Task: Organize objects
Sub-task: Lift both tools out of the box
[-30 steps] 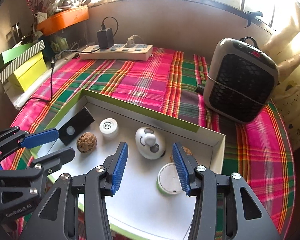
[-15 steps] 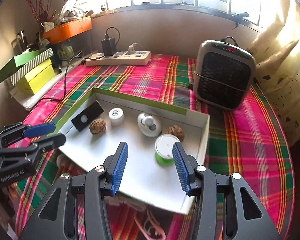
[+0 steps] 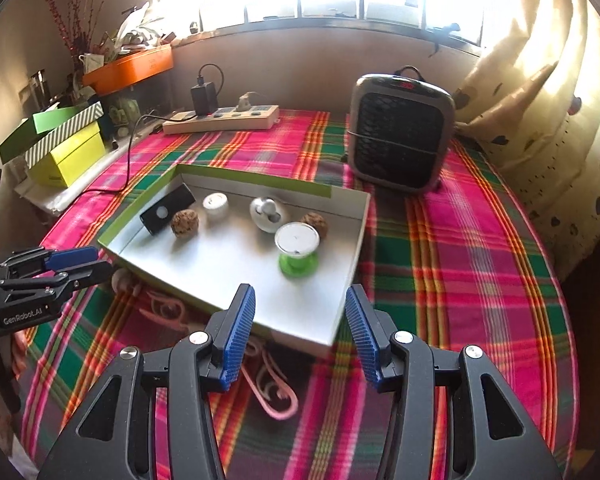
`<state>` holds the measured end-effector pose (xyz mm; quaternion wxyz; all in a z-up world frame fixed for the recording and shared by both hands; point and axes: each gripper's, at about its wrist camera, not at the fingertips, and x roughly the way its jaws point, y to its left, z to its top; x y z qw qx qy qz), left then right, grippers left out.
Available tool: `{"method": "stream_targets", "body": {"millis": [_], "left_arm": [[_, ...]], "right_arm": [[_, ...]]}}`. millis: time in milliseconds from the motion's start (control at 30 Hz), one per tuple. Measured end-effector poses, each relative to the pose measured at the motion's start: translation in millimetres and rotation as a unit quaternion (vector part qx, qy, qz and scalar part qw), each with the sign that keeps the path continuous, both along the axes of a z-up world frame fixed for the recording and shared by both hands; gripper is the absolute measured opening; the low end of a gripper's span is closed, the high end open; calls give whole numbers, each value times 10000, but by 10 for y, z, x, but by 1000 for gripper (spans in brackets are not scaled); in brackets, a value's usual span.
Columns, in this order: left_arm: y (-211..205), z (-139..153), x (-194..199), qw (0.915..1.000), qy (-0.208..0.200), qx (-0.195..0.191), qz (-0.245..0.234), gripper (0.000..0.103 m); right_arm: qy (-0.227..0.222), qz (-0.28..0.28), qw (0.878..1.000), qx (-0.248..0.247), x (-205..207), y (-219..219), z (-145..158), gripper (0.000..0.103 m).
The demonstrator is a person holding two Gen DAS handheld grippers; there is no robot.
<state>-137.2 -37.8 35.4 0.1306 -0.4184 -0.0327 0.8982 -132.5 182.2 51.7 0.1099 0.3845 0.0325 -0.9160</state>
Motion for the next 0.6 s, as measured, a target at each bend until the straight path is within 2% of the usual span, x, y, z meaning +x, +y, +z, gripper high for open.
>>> {"method": "stream_targets", "body": {"millis": [333,600], "left_arm": [[31,-92,16,10000,-93,34,-17,41],[110,-150,-6,9998,-168,38,-134,41]], "right_arm": [[-105,-35,9998,-160,199,164,-134,49],[-266,321,9984,-391,329,153,-273,49]]}}
